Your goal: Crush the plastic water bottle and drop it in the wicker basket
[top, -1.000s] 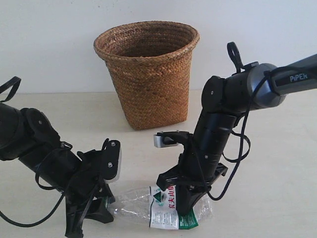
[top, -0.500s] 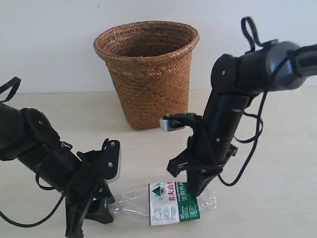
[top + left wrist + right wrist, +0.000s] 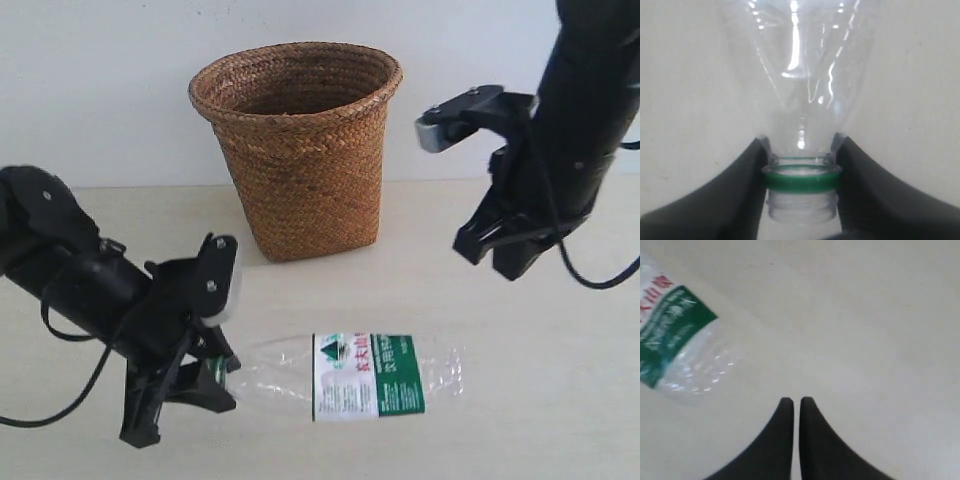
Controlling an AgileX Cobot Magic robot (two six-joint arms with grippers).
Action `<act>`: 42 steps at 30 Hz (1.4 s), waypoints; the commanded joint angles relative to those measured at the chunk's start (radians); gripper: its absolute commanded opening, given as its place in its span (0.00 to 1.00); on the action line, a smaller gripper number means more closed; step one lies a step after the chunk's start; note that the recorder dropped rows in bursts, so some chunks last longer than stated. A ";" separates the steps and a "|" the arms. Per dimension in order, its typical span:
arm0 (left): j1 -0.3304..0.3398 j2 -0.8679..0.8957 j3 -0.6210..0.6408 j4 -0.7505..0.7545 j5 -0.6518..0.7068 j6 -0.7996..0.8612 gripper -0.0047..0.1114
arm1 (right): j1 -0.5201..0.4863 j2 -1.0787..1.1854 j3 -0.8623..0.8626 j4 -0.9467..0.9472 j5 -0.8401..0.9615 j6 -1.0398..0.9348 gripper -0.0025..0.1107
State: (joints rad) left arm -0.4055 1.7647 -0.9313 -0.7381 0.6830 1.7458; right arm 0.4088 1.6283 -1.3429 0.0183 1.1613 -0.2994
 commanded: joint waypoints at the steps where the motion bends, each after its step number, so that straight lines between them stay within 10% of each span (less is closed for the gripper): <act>1: 0.006 -0.115 -0.077 -0.012 0.143 -0.004 0.08 | -0.154 -0.071 0.004 -0.080 0.036 0.017 0.02; 9: 0.076 -0.189 -0.323 -0.005 0.092 -0.128 0.08 | -0.371 -0.093 0.004 0.082 0.024 0.023 0.02; 15: 0.081 -0.105 -0.457 -0.206 -0.420 -0.088 0.11 | -0.373 -0.093 0.004 0.264 -0.012 -0.118 0.02; 20: 0.081 0.031 -0.578 -0.271 -0.446 0.005 0.74 | -0.373 -0.093 0.004 0.305 0.050 -0.144 0.02; 22: 0.079 0.057 -0.597 -0.366 -0.467 0.005 0.83 | -0.373 -0.093 0.004 0.305 0.049 -0.144 0.02; 35: 0.083 0.009 -0.597 -0.356 -0.432 -0.081 0.31 | -0.373 -0.093 0.004 0.338 -0.019 -0.146 0.02; 38: 0.086 -0.003 -0.597 -0.248 -0.378 -0.212 0.10 | -0.373 -0.093 0.004 0.325 -0.043 -0.146 0.02; 42: 0.086 -0.020 -0.597 -0.011 -0.258 -0.403 0.08 | -0.373 -0.093 0.004 0.224 -0.070 -0.097 0.02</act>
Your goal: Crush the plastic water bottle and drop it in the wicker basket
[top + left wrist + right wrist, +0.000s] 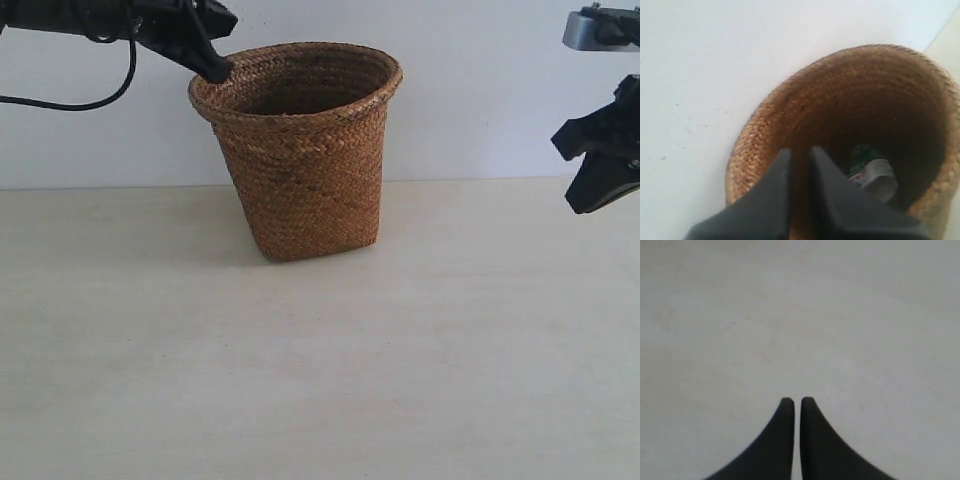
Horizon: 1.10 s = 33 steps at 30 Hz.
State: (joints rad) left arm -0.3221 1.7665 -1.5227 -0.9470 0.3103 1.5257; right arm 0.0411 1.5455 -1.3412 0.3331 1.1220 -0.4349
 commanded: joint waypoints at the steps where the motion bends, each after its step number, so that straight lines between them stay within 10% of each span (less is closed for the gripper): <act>1: 0.003 -0.026 -0.006 0.275 0.155 -0.253 0.08 | -0.006 -0.011 0.003 -0.131 -0.035 0.053 0.02; 8: 0.003 -0.063 -0.006 0.693 0.480 -0.619 0.08 | -0.006 -0.011 0.003 -0.379 -0.020 0.216 0.02; 19: 0.003 -0.109 -0.002 0.937 0.904 -1.080 0.08 | -0.011 -0.102 0.003 -0.379 0.061 0.296 0.02; 33: 0.003 -0.520 0.428 0.918 0.514 -1.196 0.08 | -0.011 -0.579 0.313 -0.359 -0.291 0.306 0.02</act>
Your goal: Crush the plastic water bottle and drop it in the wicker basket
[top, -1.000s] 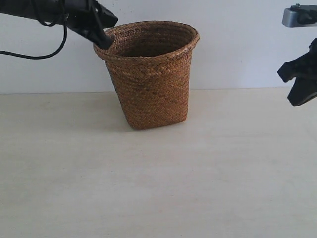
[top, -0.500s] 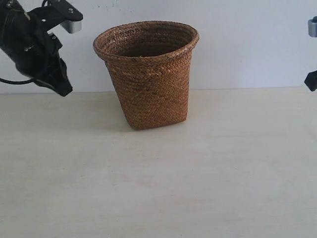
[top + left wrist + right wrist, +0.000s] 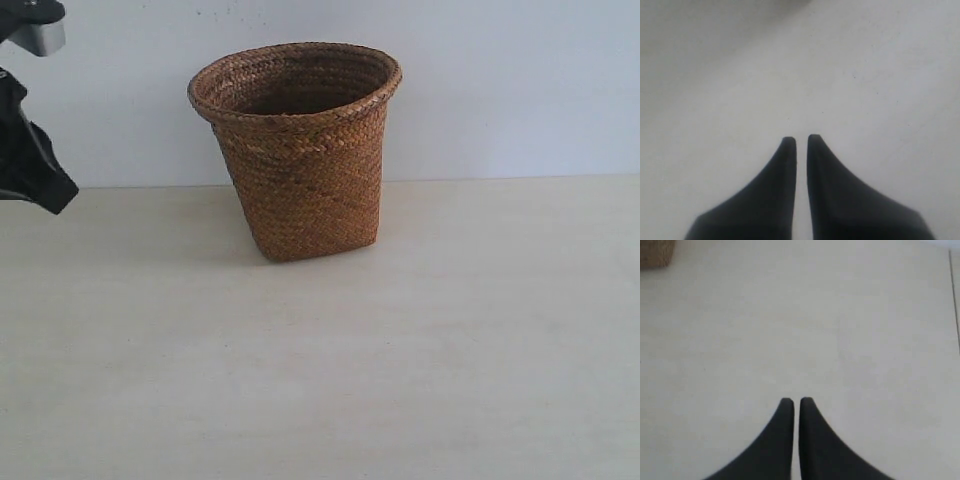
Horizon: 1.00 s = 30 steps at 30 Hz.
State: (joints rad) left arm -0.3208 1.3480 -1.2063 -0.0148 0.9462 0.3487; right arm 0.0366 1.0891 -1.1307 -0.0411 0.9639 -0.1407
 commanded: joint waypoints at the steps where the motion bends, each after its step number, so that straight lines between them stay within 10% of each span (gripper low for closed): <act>1: 0.002 -0.128 0.140 -0.023 -0.152 -0.019 0.08 | -0.007 -0.149 0.133 0.025 -0.158 0.011 0.02; 11: 0.002 -0.466 0.539 -0.030 -0.595 -0.173 0.08 | -0.007 -0.466 0.488 0.098 -0.562 0.011 0.02; 30: 0.002 -1.144 0.907 -0.030 -0.722 -0.361 0.08 | -0.007 -0.972 0.854 0.219 -0.834 0.009 0.02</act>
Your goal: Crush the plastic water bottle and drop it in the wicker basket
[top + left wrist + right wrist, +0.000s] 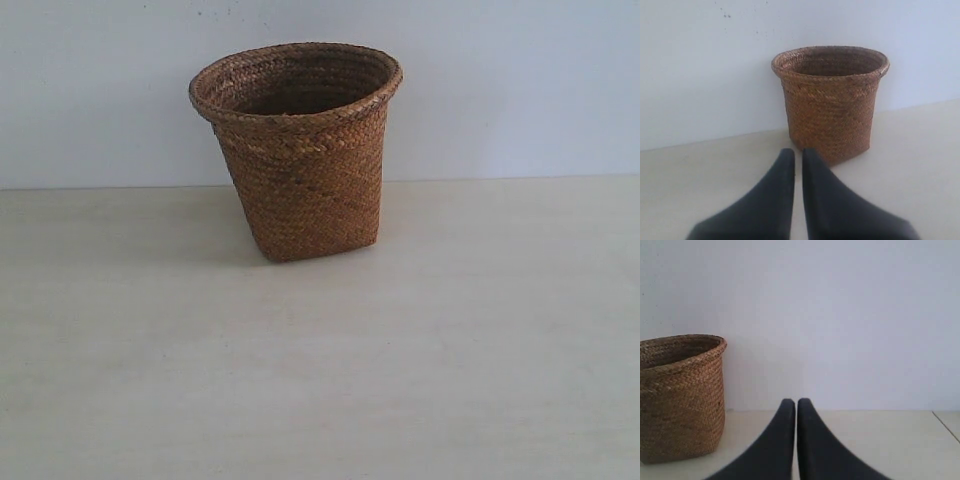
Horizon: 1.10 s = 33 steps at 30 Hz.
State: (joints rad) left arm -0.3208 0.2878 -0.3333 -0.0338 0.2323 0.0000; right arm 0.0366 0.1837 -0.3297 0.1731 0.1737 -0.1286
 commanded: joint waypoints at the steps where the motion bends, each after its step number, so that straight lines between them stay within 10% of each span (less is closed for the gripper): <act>1: 0.002 -0.104 0.042 -0.011 -0.008 -0.012 0.08 | -0.007 -0.081 0.066 0.004 -0.043 -0.003 0.02; 33: 0.002 -0.158 0.242 -0.011 -0.130 -0.012 0.08 | -0.007 -0.101 0.277 0.002 -0.130 -0.008 0.02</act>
State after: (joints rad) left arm -0.3208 0.1322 -0.0962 -0.0356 0.1133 0.0000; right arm 0.0346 0.0882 -0.0560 0.1731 0.0543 -0.1375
